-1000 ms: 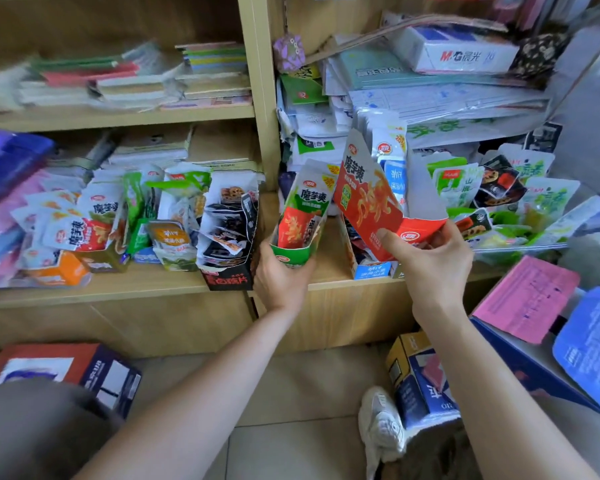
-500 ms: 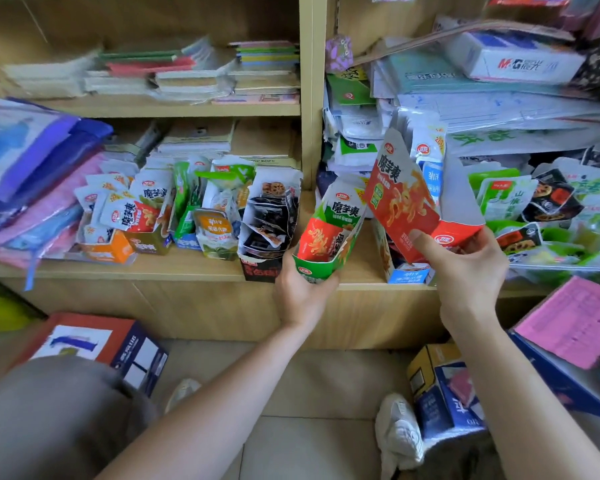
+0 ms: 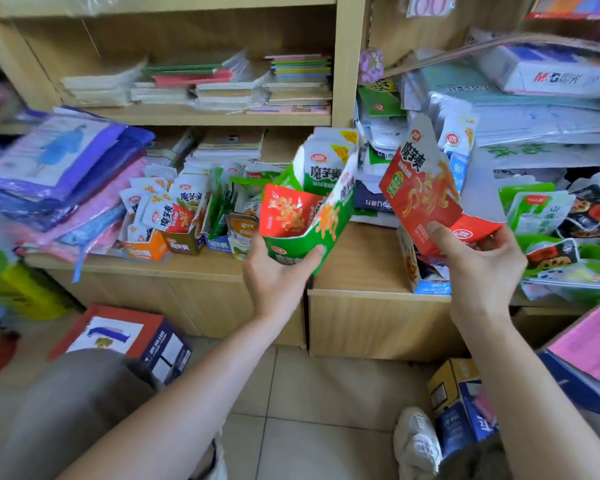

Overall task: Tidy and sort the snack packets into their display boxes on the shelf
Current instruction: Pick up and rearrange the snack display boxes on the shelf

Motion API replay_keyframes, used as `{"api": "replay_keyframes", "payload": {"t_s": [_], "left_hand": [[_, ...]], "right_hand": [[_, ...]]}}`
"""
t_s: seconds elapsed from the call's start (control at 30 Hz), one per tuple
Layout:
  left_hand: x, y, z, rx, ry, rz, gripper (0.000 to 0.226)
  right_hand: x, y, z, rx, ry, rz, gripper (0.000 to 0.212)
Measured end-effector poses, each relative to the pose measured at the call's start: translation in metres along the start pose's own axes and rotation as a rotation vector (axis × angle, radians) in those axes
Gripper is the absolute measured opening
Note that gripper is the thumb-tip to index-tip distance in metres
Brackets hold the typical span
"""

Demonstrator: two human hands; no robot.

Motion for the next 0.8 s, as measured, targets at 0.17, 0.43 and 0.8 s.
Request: {"api": "replay_keyframes", "payload": {"t_s": [0.17, 0.43, 0.8], "left_hand": [[0.042, -0.018, 0.065, 0.025, -0.094, -0.12, 0.057], [0.077, 0.012, 0.174, 0.154, -0.248, -0.091, 0.056], [0.052, 0.063, 0.256, 0.174, -0.302, -0.031, 0.06]], "right_hand": [[-0.009, -0.008, -0.024, 0.01, 0.065, -0.037, 0.052], [-0.065, -0.017, -0.076, -0.011, 0.354, -0.062, 0.056], [-0.196, -0.08, -0.153, -0.182, 0.504, -0.108, 0.05]]}}
Point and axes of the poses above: each hand's wrist, its own x-axis towards the middle knuckle, its own z-axis out of the back of the hand, y = z × x, the point moved 3 cm from there along x, towards the middle knuckle, and after that the axes turned 4 degrees about -z, right-handed, at the moved point
